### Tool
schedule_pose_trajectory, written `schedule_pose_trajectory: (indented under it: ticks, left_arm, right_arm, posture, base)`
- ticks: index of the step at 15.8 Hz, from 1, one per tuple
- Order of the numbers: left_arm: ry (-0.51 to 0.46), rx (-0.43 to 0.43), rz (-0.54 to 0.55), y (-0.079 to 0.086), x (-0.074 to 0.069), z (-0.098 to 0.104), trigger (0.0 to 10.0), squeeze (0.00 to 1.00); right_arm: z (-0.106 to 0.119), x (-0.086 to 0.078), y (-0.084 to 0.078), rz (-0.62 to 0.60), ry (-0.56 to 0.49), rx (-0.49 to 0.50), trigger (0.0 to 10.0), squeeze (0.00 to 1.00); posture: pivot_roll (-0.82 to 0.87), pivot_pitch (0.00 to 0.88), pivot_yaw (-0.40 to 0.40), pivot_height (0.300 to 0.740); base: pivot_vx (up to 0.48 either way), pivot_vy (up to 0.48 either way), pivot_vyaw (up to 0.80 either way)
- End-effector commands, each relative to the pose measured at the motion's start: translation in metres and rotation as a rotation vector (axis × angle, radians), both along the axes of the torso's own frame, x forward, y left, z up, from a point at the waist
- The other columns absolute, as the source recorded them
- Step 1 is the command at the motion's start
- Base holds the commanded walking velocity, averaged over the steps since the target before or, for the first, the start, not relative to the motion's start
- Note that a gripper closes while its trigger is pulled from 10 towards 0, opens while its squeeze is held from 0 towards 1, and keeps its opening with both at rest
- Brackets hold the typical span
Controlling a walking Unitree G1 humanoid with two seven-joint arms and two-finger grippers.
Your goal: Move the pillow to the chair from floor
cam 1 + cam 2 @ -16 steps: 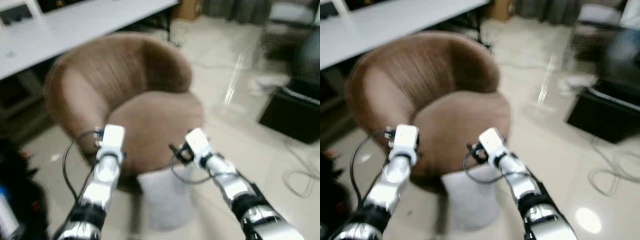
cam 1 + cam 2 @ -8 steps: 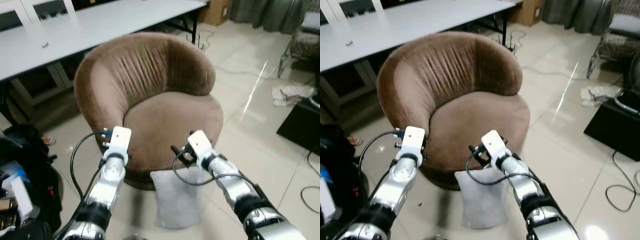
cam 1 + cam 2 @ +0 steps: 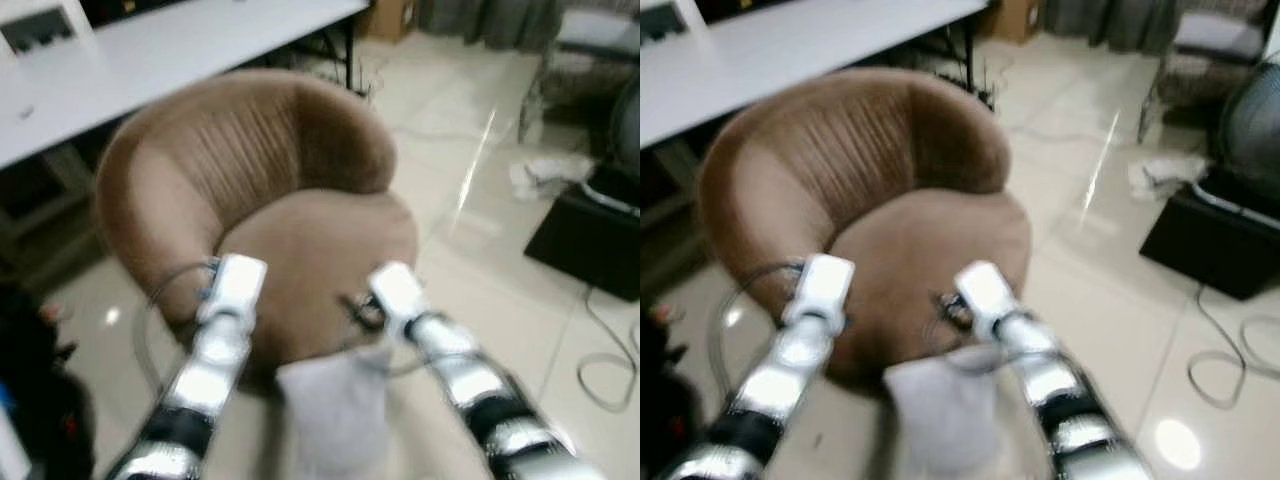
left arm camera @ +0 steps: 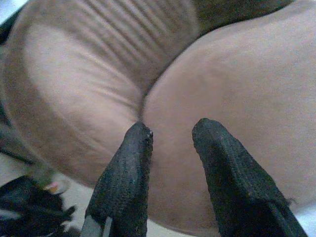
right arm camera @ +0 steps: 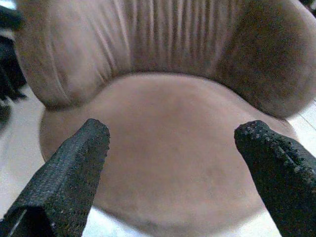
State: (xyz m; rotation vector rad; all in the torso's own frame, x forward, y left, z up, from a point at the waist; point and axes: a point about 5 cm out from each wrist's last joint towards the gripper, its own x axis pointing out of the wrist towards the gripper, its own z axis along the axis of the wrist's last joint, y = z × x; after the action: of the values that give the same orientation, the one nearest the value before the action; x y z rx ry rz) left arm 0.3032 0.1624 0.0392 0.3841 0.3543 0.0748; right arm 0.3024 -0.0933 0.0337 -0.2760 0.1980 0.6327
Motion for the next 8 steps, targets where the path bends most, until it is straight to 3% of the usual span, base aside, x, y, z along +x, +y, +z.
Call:
schedule_pose_trajectory:
  ticks: [1,8]
  left_arm:
    - [-0.017,-0.02,-0.026,-0.0115,0.0021,0.0032,10.0,0.0]
    - [-0.025,-0.023,-0.041,-0.0152,0.0004,0.0043,10.0,0.0]
  right_arm:
    - [0.0006,0.0016,-0.0136,-0.023,-0.007,-0.017,10.0,0.0]
    - [0.0013,0.0037,-0.0209,0.031,0.015,-0.066,10.0,0.0]
  posture:
    - [-0.11,0.0,0.068,0.735]
    - [-0.11,0.0,0.068,0.735]
  base:
    - [0.0,0.0,0.0]
    - [0.0,0.0,0.0]
